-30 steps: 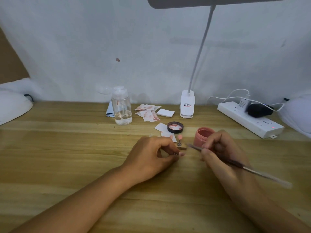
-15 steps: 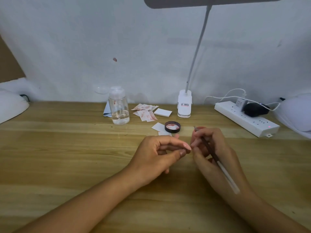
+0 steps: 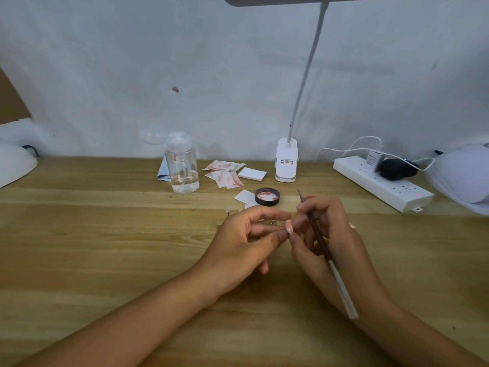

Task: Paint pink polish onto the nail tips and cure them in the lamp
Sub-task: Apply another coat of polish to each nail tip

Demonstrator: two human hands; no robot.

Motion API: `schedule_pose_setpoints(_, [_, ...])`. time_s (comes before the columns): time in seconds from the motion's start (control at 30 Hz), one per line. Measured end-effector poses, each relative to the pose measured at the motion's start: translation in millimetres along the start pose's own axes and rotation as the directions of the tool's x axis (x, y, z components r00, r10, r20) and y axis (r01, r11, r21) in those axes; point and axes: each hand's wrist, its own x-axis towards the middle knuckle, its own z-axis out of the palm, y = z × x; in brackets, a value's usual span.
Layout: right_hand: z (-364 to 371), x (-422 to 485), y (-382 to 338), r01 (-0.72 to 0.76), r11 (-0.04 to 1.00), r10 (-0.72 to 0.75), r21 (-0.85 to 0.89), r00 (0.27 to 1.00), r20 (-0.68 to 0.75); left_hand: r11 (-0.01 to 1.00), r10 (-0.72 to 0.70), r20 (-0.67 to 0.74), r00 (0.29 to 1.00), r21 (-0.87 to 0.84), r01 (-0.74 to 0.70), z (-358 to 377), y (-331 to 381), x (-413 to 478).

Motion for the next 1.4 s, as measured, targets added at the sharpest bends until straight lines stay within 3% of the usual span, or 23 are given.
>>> schedule_pose_setpoints(0.2, [0.4,-1.6,-5.9,0.035,0.996,-0.038,-0.077,0.999,-0.033,1.0,-0.022,0.019,1.0,-0.008,0.022,-2.1,3.3,0.5])
schedule_pose_setpoints(0.33, [-7.4,10.4,-0.9,-0.217,0.976,0.218,-0.024,0.974,0.063,0.999,0.022,-0.019,1.0,0.03,-0.021,-4.0,3.0,2.3])
schedule_pose_setpoints(0.37, [-10.5,6.6,-9.0,-0.138,0.99,0.139,-0.02,0.99,0.034,0.998,0.034,-0.026,0.999,0.046,-0.033,-5.2,3.1,2.7])
schedule_pose_setpoints(0.47, [-18.0,-3.6,-21.3,-0.105,0.985,0.124,0.139,0.982,-0.14,0.997,0.03,-0.033,0.999,0.075,-0.027,-8.9,2.8,3.4])
schedule_pose_setpoints(0.53, [-22.3,4.2,-16.3,-0.173,0.969,0.21,0.173,0.951,-0.225,0.997,0.01,-0.035,0.999,0.074,-0.008,-10.1,2.4,4.3])
schedule_pose_setpoints(0.77, [-29.6,7.9,-3.9,-0.433,0.893,0.45,0.128,0.873,-0.187,0.998,0.013,-0.031,0.999,0.056,-0.011,-11.3,-1.2,5.5])
schedule_pose_setpoints(1.4, [-28.9,7.0,0.8,-0.512,0.851,0.525,0.115,0.826,-0.205,0.998,-0.022,-0.021,1.0,0.061,0.024,-10.4,-2.6,6.1])
